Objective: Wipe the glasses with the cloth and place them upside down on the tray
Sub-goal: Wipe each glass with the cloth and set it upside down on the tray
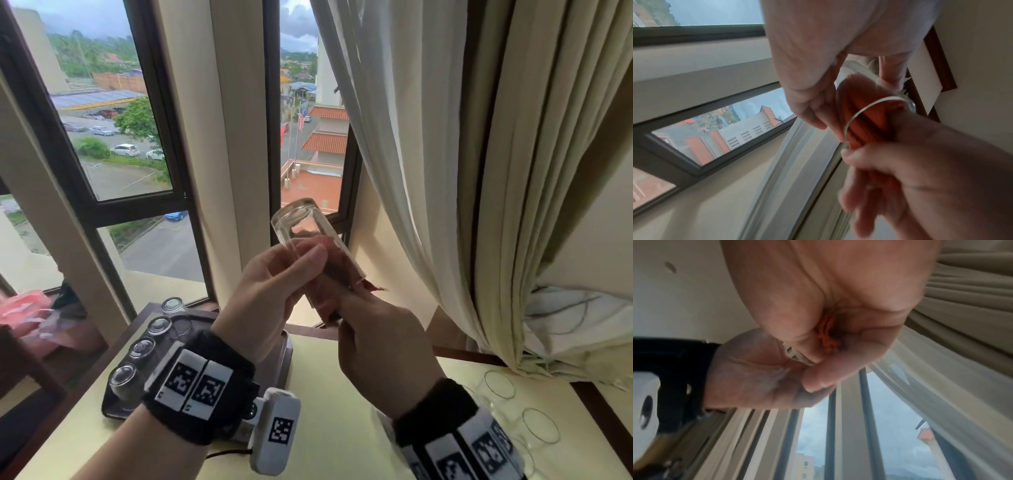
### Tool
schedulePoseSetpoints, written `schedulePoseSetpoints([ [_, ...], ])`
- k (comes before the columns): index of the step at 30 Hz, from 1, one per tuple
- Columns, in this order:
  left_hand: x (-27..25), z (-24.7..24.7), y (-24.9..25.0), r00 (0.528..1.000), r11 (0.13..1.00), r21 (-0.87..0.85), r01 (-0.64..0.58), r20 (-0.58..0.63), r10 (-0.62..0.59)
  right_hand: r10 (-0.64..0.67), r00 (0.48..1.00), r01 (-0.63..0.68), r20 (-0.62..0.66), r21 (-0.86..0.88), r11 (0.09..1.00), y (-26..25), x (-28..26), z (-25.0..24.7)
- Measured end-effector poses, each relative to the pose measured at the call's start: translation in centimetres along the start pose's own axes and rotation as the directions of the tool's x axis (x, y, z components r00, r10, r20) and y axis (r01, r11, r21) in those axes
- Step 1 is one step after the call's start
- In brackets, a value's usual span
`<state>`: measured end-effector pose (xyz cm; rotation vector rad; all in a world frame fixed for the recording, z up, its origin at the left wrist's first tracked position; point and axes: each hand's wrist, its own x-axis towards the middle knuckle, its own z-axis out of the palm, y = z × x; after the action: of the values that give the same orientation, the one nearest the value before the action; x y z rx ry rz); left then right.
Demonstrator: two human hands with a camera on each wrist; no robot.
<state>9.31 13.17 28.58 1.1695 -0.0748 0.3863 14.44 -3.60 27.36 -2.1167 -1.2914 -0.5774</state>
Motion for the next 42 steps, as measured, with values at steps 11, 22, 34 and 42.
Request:
schedulePoseSetpoints([
  [11,-0.9,1.3,-1.4,0.996,0.991,-0.112,0.077,-0.041,-0.082,0.110,0.896,-0.376,0.430,0.867,-0.327,-2.3,0.2,-0.3],
  [22,-0.3,0.5,-1.7,0.995,0.998,0.052,0.025,-0.095,-0.020,0.055,0.995,-0.061,0.086,0.063,0.996,-0.3,-0.7,1.2],
  [34,-0.9,0.8,-3.2,0.980,0.988,-0.130,0.089,-0.168,-0.110,0.460,0.782,-0.296,0.422,0.899,-0.322,-2.0,-0.1,1.1],
  [42,-0.5,1.1,-2.5,0.951,0.936,-0.217,0.276,-0.079,-0.299,0.661,0.750,-0.409,-0.028,0.766,0.496,-0.9,-1.0,0.4],
])
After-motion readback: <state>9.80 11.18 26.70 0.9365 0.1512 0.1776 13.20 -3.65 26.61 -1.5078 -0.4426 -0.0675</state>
